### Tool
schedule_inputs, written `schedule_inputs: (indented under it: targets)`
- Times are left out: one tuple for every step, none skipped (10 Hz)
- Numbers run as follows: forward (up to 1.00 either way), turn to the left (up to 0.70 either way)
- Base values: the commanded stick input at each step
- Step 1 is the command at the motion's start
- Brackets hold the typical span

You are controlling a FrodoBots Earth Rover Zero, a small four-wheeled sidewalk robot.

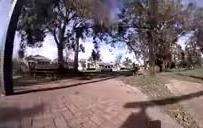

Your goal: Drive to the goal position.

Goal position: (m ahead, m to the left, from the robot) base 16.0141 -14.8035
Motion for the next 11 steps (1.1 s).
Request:
schedule_inputs:
  targets:
    - [1.00,0.00]
    - [1.00,0.00]
    - [1.00,0.00]
    - [1.00,0.00]
    - [1.00,0.00]
    - [1.00,0.00]
    - [1.00,0.00]
    - [1.00,0.02]
    - [1.00,0.06]
    - [1.00,0.10]
    - [1.00,0.40]
